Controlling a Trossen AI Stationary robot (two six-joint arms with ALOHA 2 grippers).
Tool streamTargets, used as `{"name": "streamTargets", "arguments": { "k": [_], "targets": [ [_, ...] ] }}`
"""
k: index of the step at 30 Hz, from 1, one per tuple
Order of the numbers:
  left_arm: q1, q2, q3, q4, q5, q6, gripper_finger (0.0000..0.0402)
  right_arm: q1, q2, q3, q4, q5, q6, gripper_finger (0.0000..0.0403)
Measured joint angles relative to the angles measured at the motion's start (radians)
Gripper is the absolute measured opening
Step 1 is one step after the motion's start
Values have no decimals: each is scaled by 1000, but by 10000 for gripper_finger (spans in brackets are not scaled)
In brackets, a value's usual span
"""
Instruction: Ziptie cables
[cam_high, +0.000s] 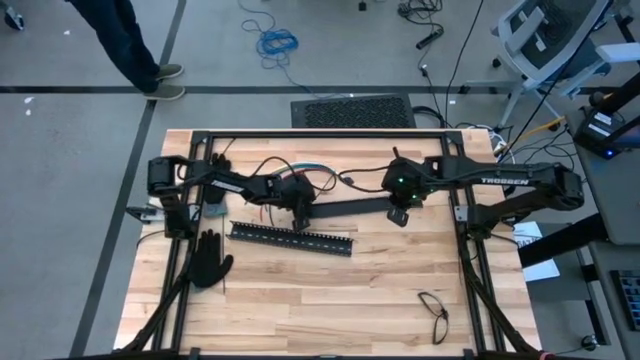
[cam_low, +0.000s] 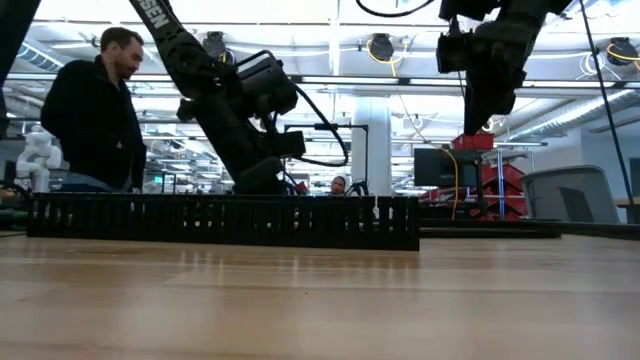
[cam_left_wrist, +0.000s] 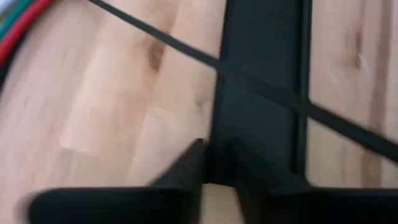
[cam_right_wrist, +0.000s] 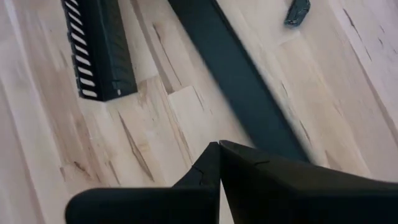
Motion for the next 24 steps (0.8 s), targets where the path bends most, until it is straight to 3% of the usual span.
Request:
{"name": "streamTargets", "arguments": {
  "k": [2, 4, 9, 19, 24],
  "targets": [
    [-2, 13, 0, 31, 0, -24, 18, 9, -14, 0, 2, 0, 27, 0],
    [-4, 20, -1, 58, 0, -49, 8, 17, -27, 0, 5, 0, 53, 0],
    [-6, -13, -8, 45, 16, -75, 4, 37, -42, 0, 24, 5, 88, 0],
    [-42, -294, -14, -154, 36, -42, 1, 37, -40, 0, 73, 23, 84, 0],
    [-56, -364, -14, -174, 19, -22, 0, 27, -38, -8, 91, 34, 28, 29]
  ]
}}
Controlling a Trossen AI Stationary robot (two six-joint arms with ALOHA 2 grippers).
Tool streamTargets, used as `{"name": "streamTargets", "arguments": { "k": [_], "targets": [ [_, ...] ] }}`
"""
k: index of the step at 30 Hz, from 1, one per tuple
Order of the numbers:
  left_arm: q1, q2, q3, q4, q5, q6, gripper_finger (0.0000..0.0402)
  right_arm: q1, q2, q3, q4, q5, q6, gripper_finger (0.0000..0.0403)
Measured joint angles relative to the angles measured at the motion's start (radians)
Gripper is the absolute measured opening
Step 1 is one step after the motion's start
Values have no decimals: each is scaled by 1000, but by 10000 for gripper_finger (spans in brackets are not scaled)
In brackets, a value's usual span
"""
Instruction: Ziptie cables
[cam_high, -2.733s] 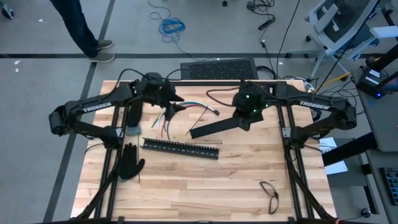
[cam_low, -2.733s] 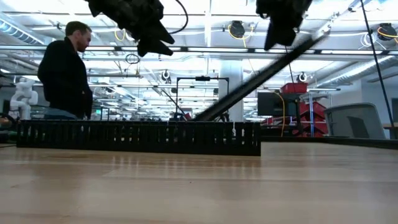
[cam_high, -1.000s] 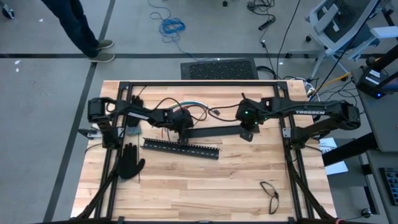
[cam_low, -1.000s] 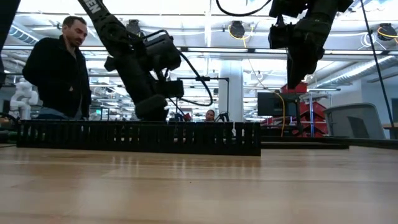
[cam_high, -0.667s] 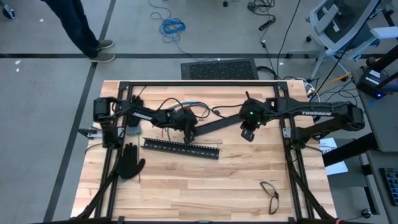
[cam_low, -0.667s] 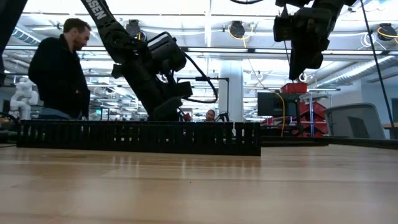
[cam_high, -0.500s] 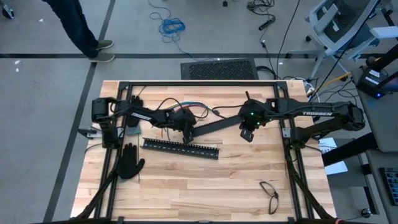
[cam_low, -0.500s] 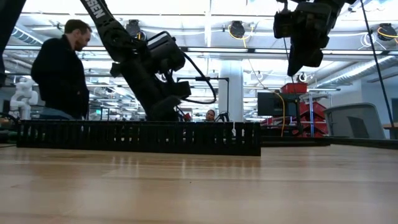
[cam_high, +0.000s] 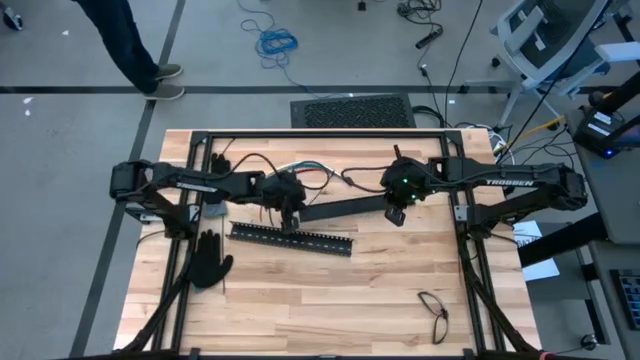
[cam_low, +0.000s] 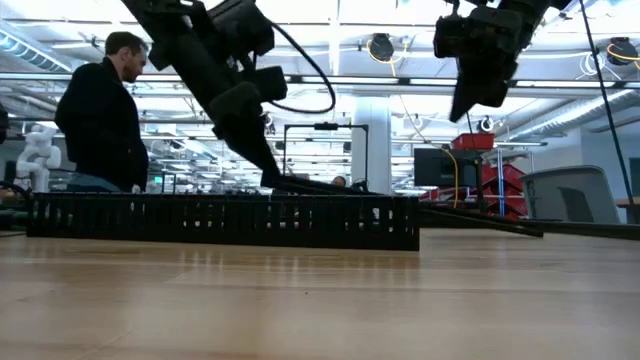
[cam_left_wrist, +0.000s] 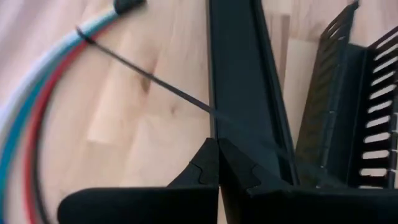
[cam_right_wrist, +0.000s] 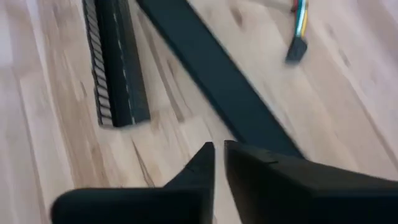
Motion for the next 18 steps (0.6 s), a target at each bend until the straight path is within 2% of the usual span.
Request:
{"name": "streamTargets", "arguments": {
  "k": [7, 12, 15, 18],
  "targets": [
    [-59, 6, 2, -38, -63, 98, 1, -66, 28, 1, 128, -24, 90, 121],
    [-114, 3, 17, -73, -184, 193, 1, -131, 117, 1, 131, -203, 70, 179],
    [-135, 1, 34, -94, -220, 215, 1, -169, 172, 1, 154, -296, 34, 200],
    [-149, 1, 35, -95, -267, 238, 1, -210, 223, 1, 193, -446, 12, 212]
  ]
}}
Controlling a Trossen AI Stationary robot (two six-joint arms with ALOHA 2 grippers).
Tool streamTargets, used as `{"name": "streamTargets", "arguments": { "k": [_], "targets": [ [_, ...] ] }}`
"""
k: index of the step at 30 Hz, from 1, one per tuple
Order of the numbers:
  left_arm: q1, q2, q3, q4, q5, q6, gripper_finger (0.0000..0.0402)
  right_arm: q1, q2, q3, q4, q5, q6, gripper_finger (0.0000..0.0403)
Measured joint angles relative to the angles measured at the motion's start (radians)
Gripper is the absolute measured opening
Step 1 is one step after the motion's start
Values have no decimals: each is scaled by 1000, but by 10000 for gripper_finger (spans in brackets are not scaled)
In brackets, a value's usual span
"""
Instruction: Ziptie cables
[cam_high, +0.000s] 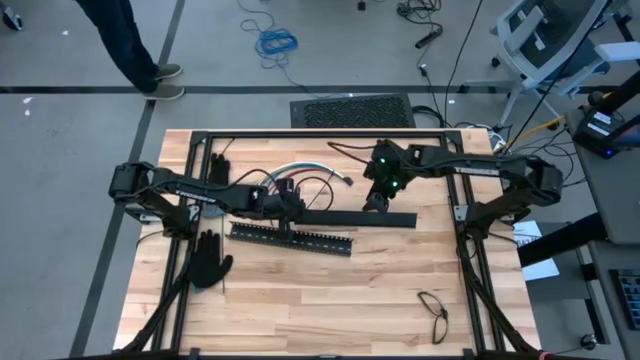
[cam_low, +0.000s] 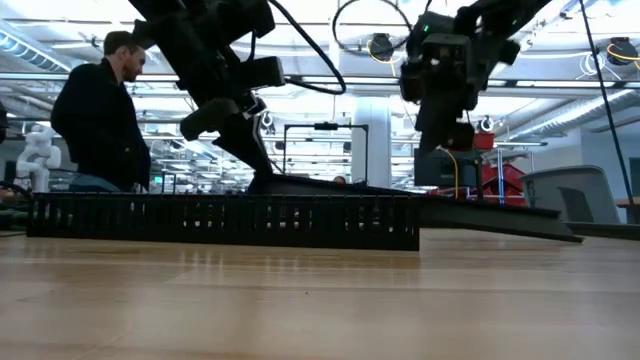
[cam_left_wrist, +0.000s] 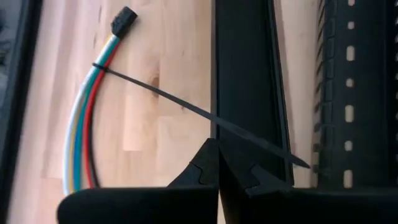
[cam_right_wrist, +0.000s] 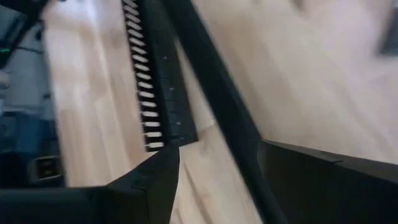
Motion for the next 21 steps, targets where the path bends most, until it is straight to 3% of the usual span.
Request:
{"name": "streamTargets", "arguments": {
  "k": [2, 14, 21],
  "targets": [
    [-3, 0, 0, 1, -25, 3, 1, -21, 33, 0, 8, -46, -17, 216],
    [-43, -1, 53, 3, -113, 85, 1, -94, 198, -1, 83, -64, -154, 212],
    [-38, -2, 77, 3, -160, 100, 0, -96, 247, -1, 95, -303, -188, 212]
  ]
}}
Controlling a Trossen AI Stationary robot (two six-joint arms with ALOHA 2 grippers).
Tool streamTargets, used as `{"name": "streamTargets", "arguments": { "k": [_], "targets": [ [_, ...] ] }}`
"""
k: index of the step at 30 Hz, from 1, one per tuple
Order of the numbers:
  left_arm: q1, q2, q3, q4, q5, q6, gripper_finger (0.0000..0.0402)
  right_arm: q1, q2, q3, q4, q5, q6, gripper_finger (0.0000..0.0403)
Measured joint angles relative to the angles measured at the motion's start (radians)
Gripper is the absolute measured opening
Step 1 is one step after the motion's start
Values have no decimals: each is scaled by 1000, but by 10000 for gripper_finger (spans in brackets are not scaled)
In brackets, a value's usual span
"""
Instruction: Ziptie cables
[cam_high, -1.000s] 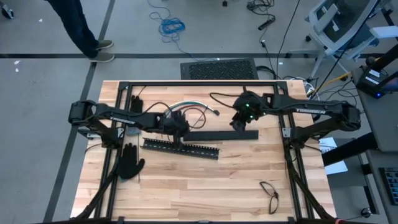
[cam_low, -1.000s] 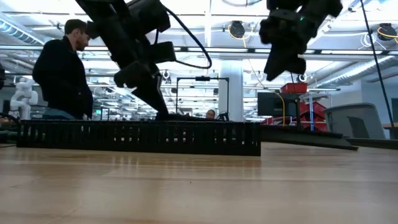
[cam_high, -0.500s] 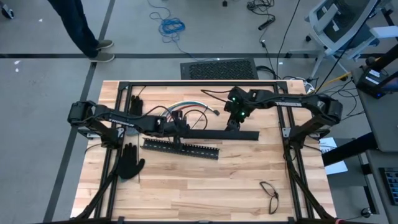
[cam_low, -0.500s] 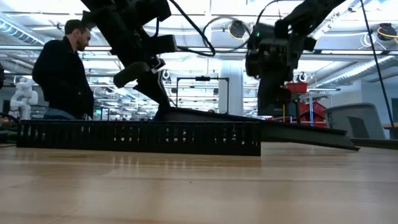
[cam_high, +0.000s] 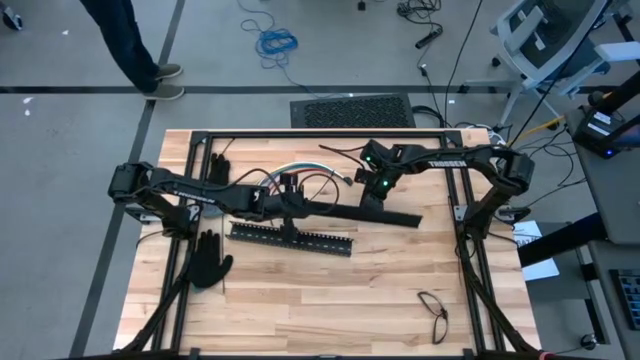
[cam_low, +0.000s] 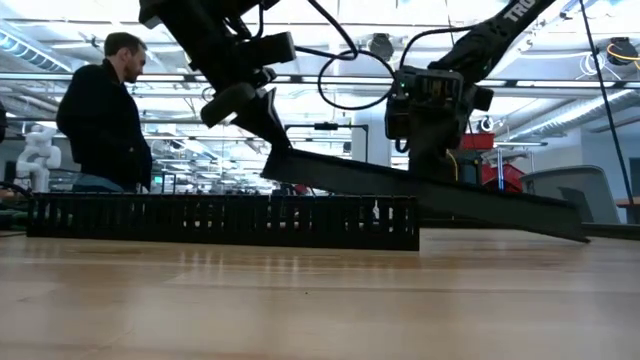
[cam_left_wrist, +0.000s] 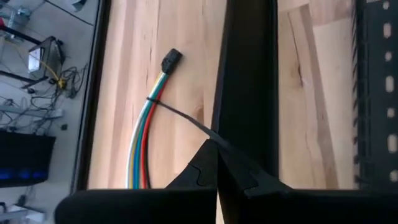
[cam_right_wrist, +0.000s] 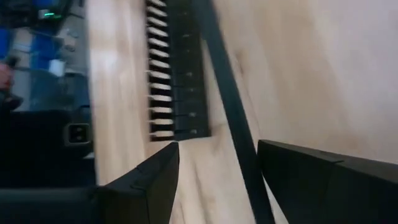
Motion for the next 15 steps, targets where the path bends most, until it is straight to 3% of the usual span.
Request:
{"name": "streamTargets", "arguments": {
  "k": [5, 9, 15],
  "targets": [
    [2, 0, 0, 4, -44, 37, 0, 21, 2, 0, 29, -19, -2, 206],
    [5, 0, 0, 19, -107, 37, 0, 61, 2, 0, 28, -5, 6, 159],
    [11, 0, 0, 100, -119, 31, 0, 111, 2, 0, 58, 15, 12, 97]
  ]
}}
